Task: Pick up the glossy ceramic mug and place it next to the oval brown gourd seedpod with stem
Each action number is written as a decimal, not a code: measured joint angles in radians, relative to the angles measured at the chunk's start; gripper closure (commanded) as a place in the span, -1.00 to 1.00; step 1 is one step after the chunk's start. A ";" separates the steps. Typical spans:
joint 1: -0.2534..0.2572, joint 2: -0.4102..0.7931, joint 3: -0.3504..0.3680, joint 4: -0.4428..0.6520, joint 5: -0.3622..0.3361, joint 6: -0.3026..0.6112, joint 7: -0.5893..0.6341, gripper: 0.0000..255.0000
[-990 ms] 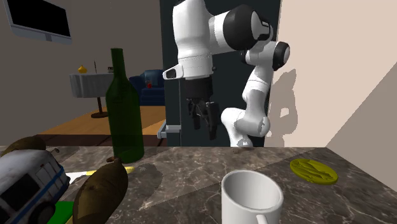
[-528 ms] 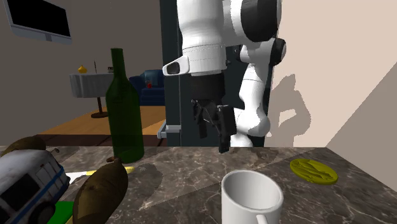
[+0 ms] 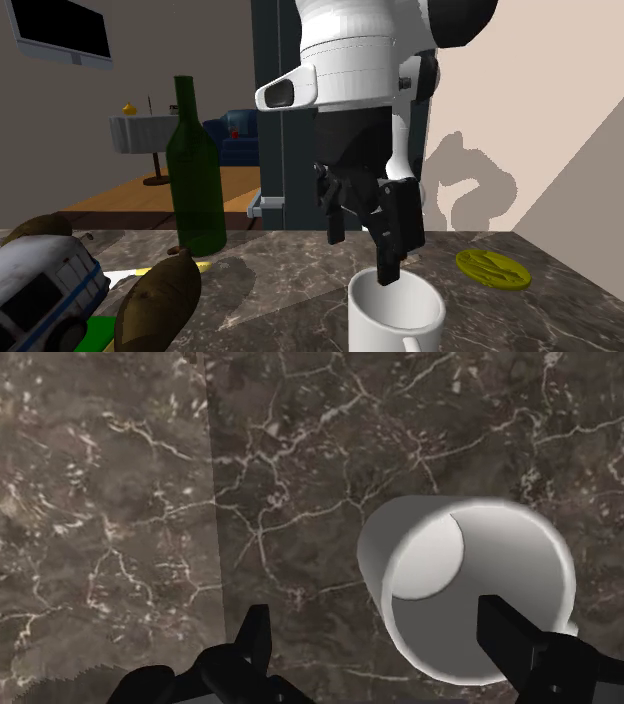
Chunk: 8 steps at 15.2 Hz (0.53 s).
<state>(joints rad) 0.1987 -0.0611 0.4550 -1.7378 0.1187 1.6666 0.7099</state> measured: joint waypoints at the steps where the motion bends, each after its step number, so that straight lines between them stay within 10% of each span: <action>1: 0.004 0.008 0.005 0.004 -0.003 0.006 0.009 -1.00; 8: 0.011 0.011 0.013 -0.078 -0.003 0.093 0.016 -1.00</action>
<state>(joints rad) 0.2097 -0.0498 0.4685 -1.8162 0.1158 1.7593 0.7257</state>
